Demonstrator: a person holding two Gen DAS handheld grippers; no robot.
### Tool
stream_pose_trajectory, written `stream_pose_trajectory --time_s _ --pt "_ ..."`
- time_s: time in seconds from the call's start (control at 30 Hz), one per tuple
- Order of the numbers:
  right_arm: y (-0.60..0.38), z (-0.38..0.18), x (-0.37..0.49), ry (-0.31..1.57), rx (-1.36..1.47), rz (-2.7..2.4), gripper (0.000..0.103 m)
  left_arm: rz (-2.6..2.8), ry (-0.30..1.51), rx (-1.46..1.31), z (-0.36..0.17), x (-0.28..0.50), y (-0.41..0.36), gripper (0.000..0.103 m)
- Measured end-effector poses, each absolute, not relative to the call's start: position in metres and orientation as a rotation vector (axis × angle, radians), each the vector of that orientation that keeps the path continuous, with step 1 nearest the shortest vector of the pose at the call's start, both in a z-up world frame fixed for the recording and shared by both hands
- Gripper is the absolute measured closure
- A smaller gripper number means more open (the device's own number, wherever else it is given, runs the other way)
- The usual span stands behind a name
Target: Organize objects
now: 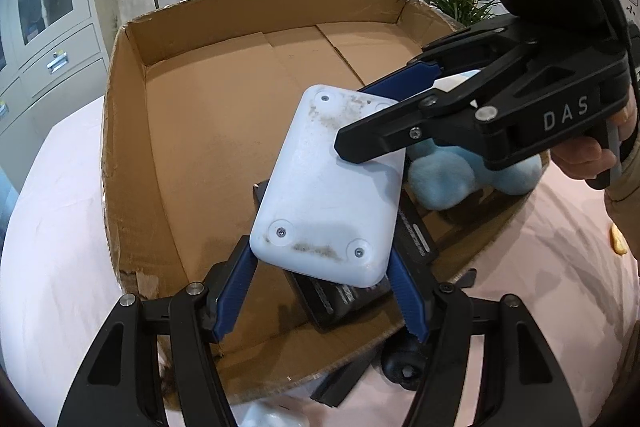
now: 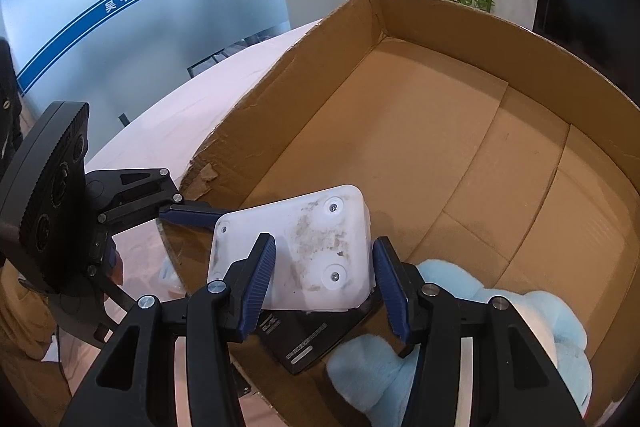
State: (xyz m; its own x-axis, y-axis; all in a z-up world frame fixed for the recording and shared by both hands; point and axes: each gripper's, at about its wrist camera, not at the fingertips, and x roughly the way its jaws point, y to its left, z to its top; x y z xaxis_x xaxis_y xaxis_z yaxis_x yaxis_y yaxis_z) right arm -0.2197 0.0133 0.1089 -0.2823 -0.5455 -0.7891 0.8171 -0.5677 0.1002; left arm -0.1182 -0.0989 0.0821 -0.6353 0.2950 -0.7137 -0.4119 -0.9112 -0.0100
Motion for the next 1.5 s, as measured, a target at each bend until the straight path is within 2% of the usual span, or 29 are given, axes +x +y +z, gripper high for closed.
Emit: stream_pose_trajectory --time_s 0.8,0.87,1.0,1.1,1.17,1.23,1.27,1.5 --pt "0.001 0.104 -0.247 0.375 1.068 -2.006 0.055 2.634 0.179 -1.051 0.085 -0.145 -0.115 0.037" --pt "0.002 0.105 -0.247 0.375 1.085 -2.070 0.054 2.737 0.159 -1.060 0.092 -0.145 -0.124 0.023" --pt "0.009 0.122 -0.222 0.455 0.996 -2.272 0.054 2.839 0.142 -1.005 0.105 -0.121 -0.136 0.023" --pt "0.011 0.145 -0.179 0.536 0.878 -2.483 0.053 2.959 0.010 -0.979 0.113 -0.093 -0.149 0.023" --pt "0.014 0.162 -0.151 0.515 0.800 -2.590 0.049 3.014 -0.131 -0.949 0.120 -0.066 -0.157 0.023" --pt "0.016 0.179 -0.123 0.499 0.720 -2.677 0.032 3.030 -0.217 -0.911 0.127 -0.044 -0.157 0.022" --pt "0.016 0.187 -0.106 0.497 0.680 -2.717 0.029 3.034 -0.233 -0.895 0.130 -0.036 -0.156 0.022" --pt "0.018 0.220 -0.033 0.408 0.521 -2.779 0.028 3.028 -0.258 -0.862 0.132 -0.001 -0.142 0.020"
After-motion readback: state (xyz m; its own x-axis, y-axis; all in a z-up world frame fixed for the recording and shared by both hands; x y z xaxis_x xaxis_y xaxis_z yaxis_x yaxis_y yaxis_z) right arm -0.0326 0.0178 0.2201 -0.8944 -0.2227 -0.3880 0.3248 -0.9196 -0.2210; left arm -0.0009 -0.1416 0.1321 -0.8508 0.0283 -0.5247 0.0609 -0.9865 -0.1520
